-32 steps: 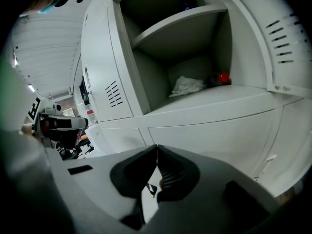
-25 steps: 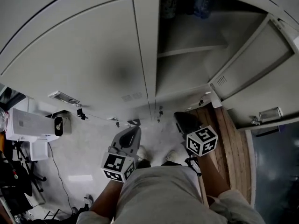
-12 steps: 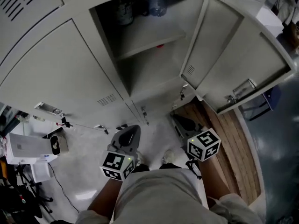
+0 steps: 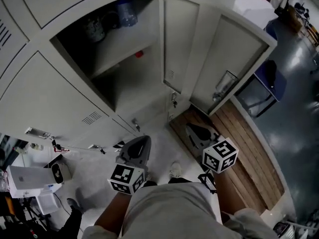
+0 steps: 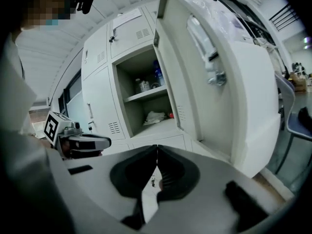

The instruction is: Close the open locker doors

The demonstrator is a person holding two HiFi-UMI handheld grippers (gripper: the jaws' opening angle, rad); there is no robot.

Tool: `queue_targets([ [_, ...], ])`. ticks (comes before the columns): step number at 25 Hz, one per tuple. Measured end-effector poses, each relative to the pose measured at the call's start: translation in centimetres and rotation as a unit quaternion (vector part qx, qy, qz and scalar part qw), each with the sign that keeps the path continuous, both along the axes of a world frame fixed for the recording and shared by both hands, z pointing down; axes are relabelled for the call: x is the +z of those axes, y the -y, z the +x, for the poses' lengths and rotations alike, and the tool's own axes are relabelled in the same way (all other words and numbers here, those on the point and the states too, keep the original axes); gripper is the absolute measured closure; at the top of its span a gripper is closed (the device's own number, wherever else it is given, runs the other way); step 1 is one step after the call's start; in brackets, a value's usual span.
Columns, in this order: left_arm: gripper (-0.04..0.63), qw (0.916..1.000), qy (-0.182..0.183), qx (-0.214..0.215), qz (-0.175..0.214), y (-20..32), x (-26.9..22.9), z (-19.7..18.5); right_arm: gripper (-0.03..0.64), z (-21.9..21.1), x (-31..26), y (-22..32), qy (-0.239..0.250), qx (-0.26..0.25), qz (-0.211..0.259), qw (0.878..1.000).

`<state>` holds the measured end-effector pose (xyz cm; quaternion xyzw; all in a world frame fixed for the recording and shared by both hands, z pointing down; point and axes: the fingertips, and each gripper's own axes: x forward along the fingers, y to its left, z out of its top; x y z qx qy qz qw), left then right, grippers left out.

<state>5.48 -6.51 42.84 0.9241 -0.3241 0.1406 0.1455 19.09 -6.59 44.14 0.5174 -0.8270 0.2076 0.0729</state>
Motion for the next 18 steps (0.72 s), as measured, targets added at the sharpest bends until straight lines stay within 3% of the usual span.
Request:
queue_targets([
  [10,0.581,0.9991,-0.012,0.041,0.005,-0.9,-0.3,7.3,0.589,9.4,-1.1,-2.0,-0.016,0.063,0.012,0.998],
  [18,0.581,0.999,-0.016,0.041,0.01,-0.9,-0.5,10.6,0.589,13.5,-1.9,-1.7,-0.02,0.07,0.024,0.997],
])
